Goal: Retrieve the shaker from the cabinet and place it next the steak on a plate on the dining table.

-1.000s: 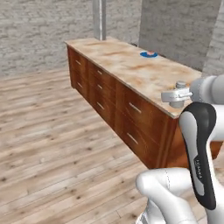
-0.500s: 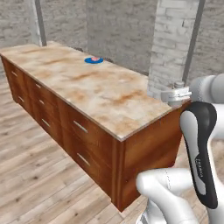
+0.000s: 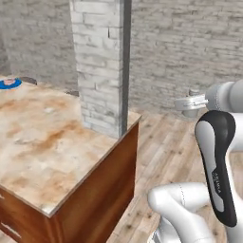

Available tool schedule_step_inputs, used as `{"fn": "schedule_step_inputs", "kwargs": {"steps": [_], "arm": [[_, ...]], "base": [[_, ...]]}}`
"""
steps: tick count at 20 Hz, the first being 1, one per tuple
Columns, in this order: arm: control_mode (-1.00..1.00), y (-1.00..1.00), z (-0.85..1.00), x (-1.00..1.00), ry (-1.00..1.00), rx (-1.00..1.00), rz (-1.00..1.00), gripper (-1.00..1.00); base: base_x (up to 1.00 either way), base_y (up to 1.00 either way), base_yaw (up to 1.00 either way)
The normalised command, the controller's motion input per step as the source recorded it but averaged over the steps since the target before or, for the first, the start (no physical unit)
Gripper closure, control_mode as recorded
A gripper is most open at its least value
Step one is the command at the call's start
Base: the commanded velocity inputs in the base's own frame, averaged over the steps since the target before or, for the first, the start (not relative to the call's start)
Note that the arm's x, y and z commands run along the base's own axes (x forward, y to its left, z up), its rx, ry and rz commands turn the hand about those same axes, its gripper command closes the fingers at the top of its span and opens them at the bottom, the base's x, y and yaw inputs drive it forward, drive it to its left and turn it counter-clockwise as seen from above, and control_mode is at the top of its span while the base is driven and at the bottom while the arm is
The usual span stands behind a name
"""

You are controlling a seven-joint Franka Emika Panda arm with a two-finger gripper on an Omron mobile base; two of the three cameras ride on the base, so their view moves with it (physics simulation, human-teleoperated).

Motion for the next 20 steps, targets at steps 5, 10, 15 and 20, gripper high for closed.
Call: {"fn": "schedule_step_inputs", "kwargs": {"steps": [5, 10, 15, 20], "arm": [[1.0, 0.0, 0.0, 0.0, 0.0, 0.0, 0.0, 1.0], [1.0, 0.0, 0.0, 0.0, 0.0, 0.0, 0.0, 1.0], [1.0, 0.0, 0.0, 0.0, 0.0, 0.0, 0.0, 1.0], [1.0, 0.0, 0.0, 0.0, 0.0, 0.0, 0.0, 1.0]], "base": [[0.97, -1.0, -0.51], [1.0, -0.95, -0.47], [1.0, -0.75, -0.3], [1.0, -0.49, 0.12]]}}
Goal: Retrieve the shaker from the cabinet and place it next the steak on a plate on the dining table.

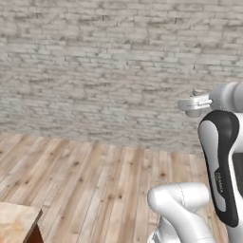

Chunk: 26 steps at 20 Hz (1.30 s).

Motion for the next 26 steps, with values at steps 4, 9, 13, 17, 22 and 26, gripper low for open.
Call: {"fn": "schedule_step_inputs", "kwargs": {"steps": [4, 9, 13, 17, 22, 26], "arm": [[1.0, 0.0, 0.0, 0.0, 0.0, 0.0, 0.0, 1.0], [1.0, 0.0, 0.0, 0.0, 0.0, 0.0, 0.0, 1.0], [1.0, 0.0, 0.0, 0.0, 0.0, 0.0, 0.0, 1.0], [1.0, 0.0, 0.0, 0.0, 0.0, 0.0, 0.0, 1.0], [1.0, 0.0, 0.0, 0.0, 0.0, 0.0, 0.0, 1.0], [1.0, 0.0, 0.0, 0.0, 0.0, 0.0, 0.0, 1.0]], "base": [[1.0, -0.58, 0.46], [1.0, -0.41, 0.64], [1.0, -0.28, 0.73], [1.0, -0.27, 0.72], [1.0, -0.34, 0.59], [1.0, -0.36, 0.49]]}}
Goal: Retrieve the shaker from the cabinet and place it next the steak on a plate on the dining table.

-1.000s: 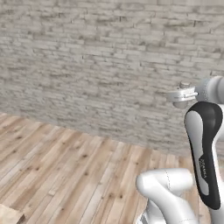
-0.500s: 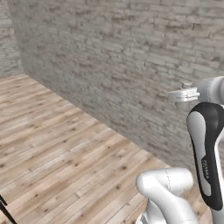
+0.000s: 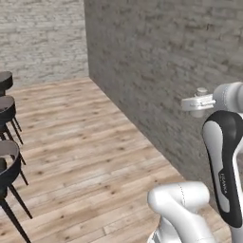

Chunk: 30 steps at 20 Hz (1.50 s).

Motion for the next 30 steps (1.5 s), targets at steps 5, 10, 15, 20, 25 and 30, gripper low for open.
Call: {"fn": "schedule_step_inputs", "kwargs": {"steps": [5, 10, 15, 20, 25, 30], "arm": [[1.0, 0.0, 0.0, 0.0, 0.0, 0.0, 0.0, 1.0], [1.0, 0.0, 0.0, 0.0, 0.0, 0.0, 0.0, 1.0], [1.0, 0.0, 0.0, 0.0, 0.0, 0.0, 0.0, 1.0], [1.0, 0.0, 0.0, 0.0, 0.0, 0.0, 0.0, 1.0], [1.0, 0.0, 0.0, 0.0, 0.0, 0.0, 0.0, 1.0], [1.0, 0.0, 0.0, 0.0, 0.0, 0.0, 0.0, 1.0]], "base": [[1.0, -0.32, 0.48], [1.0, -0.25, 0.49], [1.0, -0.34, 0.48], [1.0, -0.5, 0.42], [1.0, -0.56, 0.4], [1.0, -0.51, 0.41]]}}
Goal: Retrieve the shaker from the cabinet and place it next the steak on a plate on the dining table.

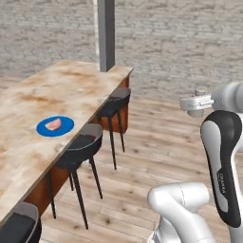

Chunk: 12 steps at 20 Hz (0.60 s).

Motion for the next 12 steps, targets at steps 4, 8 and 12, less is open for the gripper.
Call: {"fn": "schedule_step_inputs", "kwargs": {"steps": [4, 8, 12], "arm": [[1.0, 0.0, 0.0, 0.0, 0.0, 0.0, 0.0, 1.0], [1.0, 0.0, 0.0, 0.0, 0.0, 0.0, 0.0, 1.0], [1.0, 0.0, 0.0, 0.0, 0.0, 0.0, 0.0, 1.0]], "base": [[1.0, -0.47, 0.44], [1.0, -0.24, 0.47], [1.0, 0.0, 0.51]]}}
